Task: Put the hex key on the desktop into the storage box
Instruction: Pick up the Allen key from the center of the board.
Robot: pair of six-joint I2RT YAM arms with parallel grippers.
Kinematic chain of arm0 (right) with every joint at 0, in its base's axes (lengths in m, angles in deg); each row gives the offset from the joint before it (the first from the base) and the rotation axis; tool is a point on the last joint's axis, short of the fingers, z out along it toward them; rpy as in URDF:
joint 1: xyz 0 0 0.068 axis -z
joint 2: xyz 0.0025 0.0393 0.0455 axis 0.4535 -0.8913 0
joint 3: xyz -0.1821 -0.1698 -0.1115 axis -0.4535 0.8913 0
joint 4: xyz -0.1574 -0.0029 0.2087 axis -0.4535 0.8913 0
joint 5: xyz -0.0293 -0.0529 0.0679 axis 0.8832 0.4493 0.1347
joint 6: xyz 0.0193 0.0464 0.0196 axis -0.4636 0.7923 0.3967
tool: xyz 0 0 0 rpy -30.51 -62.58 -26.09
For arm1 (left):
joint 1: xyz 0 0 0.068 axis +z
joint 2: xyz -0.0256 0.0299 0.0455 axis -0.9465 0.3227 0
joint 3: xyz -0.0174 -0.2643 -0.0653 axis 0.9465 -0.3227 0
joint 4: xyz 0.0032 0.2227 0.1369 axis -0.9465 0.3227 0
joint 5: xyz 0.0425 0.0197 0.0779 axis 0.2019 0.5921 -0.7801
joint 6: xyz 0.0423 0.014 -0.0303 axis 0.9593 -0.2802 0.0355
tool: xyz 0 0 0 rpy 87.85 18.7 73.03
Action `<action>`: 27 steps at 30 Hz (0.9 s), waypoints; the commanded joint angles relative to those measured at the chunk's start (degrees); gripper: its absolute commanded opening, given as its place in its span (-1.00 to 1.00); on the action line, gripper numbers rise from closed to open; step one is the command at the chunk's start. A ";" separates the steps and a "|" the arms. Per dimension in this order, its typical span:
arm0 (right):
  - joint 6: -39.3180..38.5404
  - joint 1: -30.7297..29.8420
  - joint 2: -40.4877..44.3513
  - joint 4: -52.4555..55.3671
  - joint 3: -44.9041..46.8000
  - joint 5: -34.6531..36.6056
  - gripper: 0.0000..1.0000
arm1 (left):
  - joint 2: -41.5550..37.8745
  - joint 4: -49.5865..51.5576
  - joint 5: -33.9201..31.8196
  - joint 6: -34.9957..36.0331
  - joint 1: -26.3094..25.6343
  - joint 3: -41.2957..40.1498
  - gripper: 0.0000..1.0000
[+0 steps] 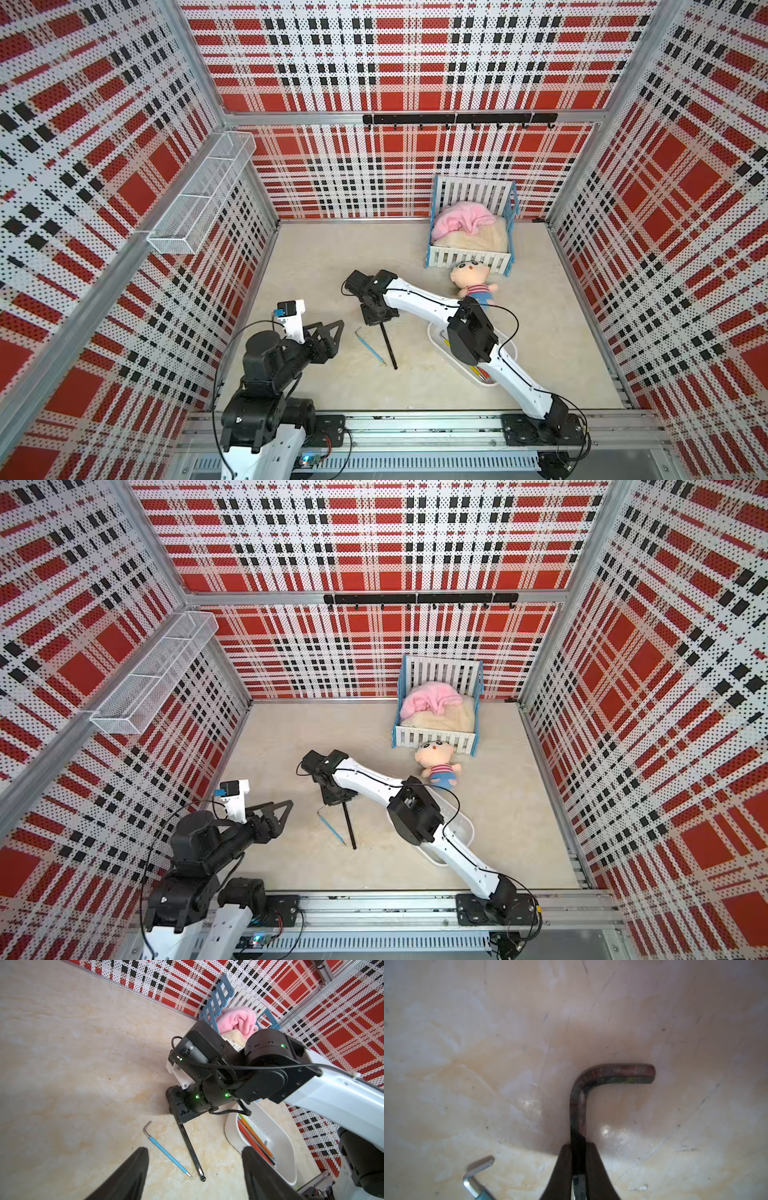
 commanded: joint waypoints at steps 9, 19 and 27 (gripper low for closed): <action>0.17 0.25 5.10 1.76 0.88 0.88 -1.00 | 0.42 -1.26 0.42 0.77 0.66 -0.48 0.52; -1.28 1.48 10.06 1.14 1.30 -0.79 -1.00 | 0.44 -1.28 0.47 0.77 0.81 -0.48 0.52; -2.52 2.74 12.15 1.31 1.70 -2.12 -1.00 | 0.35 -1.28 0.47 0.77 0.83 -0.48 0.52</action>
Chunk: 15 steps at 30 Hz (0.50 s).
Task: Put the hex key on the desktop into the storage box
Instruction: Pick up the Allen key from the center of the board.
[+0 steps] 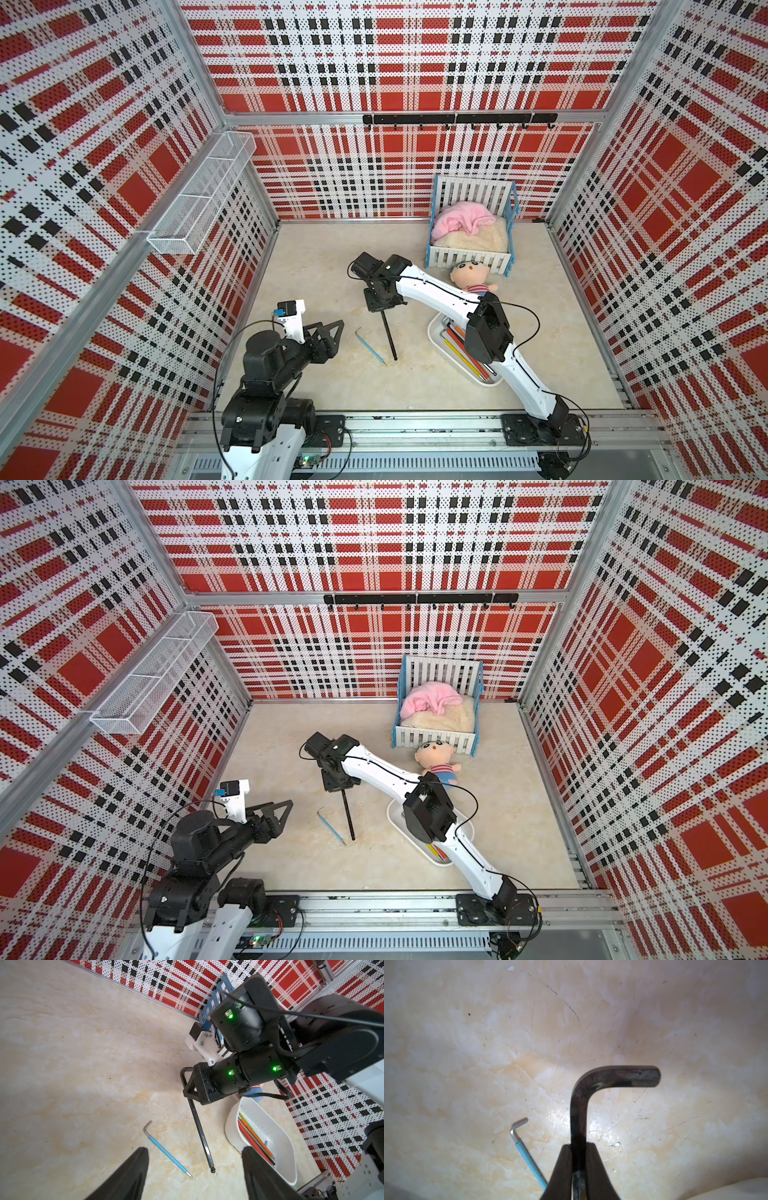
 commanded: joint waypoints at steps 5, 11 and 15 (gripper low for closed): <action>-1.75 1.25 6.12 0.54 2.18 -0.11 -1.00 | 0.19 -1.32 0.42 0.73 0.73 -0.48 0.52; -4.84 3.44 15.06 -2.22 9.86 0.35 -1.00 | 0.39 -1.32 0.47 0.77 0.86 -0.51 0.52; -7.99 5.35 22.89 -5.70 18.21 0.96 -1.00 | 0.38 -1.32 0.47 0.73 0.91 -0.48 0.53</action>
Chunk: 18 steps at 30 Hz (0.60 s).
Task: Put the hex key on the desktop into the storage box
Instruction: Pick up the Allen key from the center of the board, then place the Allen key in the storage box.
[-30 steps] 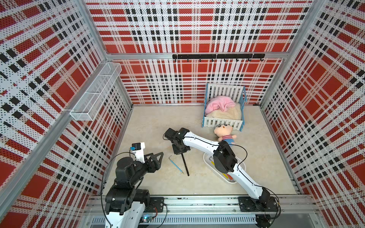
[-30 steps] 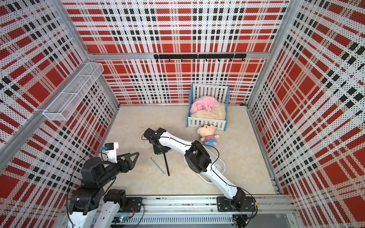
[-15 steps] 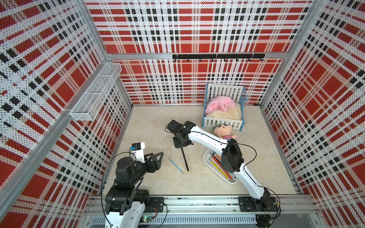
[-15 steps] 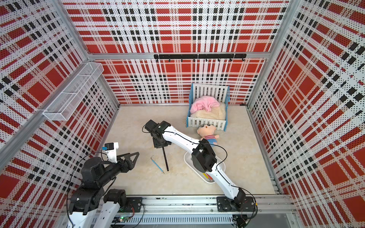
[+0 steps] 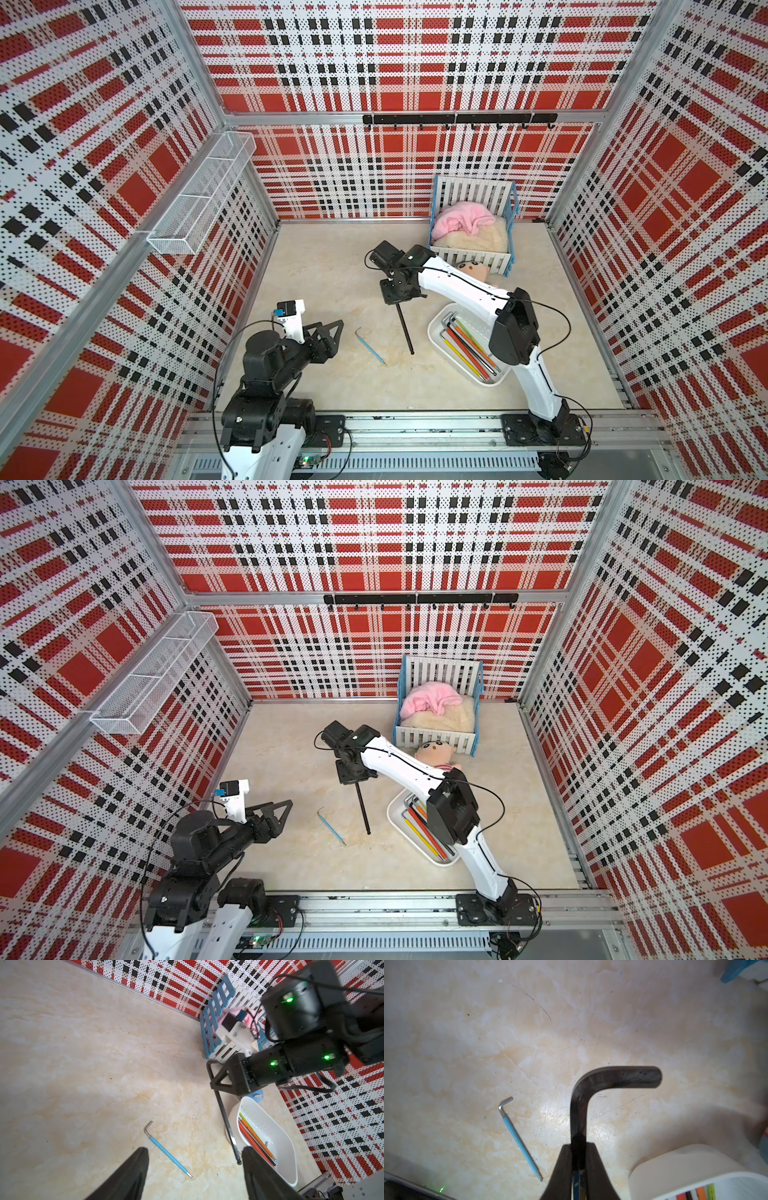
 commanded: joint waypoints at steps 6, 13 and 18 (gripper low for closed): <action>-11.74 4.85 20.22 -10.46 19.55 -0.16 -1.00 | 0.36 -1.23 0.48 0.77 0.70 -0.57 0.52; -20.30 7.47 30.41 -14.74 33.09 -0.93 -1.00 | 0.32 -1.30 0.47 0.70 0.94 -0.48 0.52; -26.59 8.27 34.84 -16.20 40.61 0.12 -1.00 | 0.31 -1.30 0.47 0.76 1.03 -0.48 0.52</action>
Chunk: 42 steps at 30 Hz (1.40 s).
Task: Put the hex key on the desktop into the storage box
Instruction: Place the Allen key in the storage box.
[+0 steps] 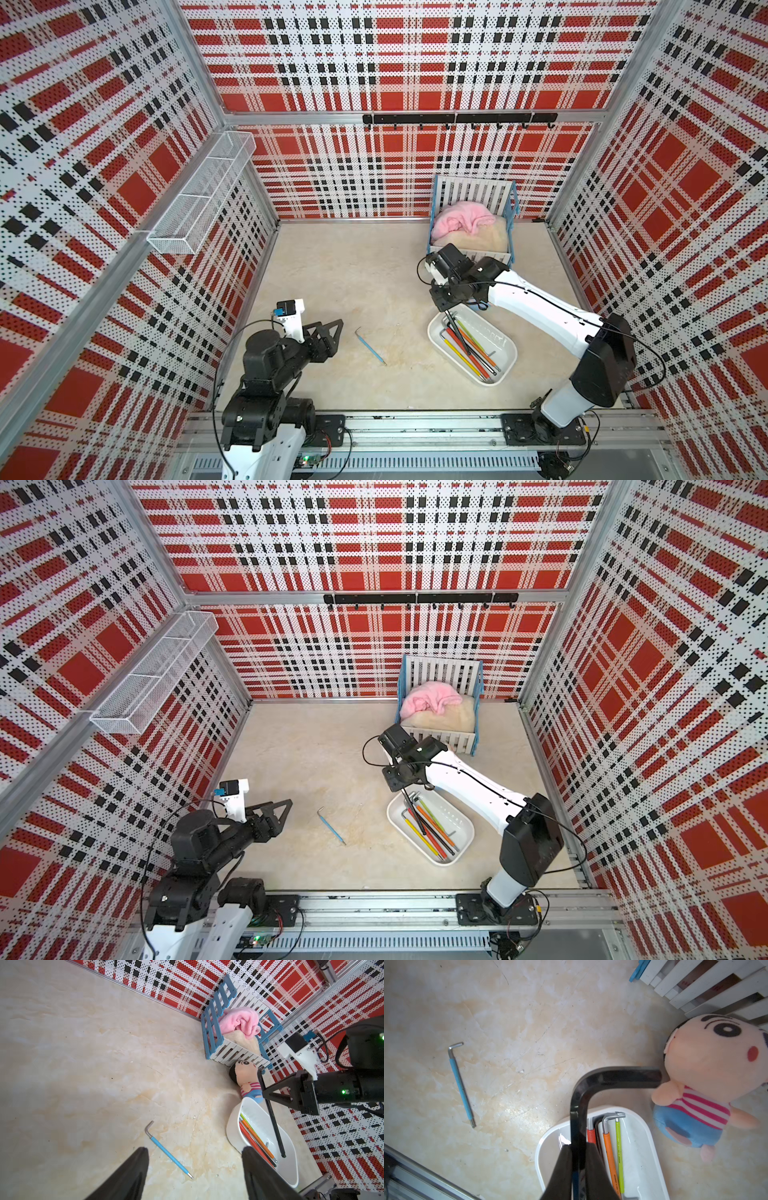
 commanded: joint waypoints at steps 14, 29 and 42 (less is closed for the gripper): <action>-14.27 0.42 4.58 -4.58 12.90 0.51 -1.00 | 0.05 -1.30 0.47 0.77 1.00 -0.46 0.52; -13.81 -2.32 1.52 -3.01 15.82 1.32 -1.00 | -0.20 -1.24 0.55 0.77 1.36 -0.55 0.52; -12.56 -3.18 -3.10 -4.53 16.89 3.80 -1.00 | -0.17 -1.29 0.62 0.86 1.40 -0.55 0.52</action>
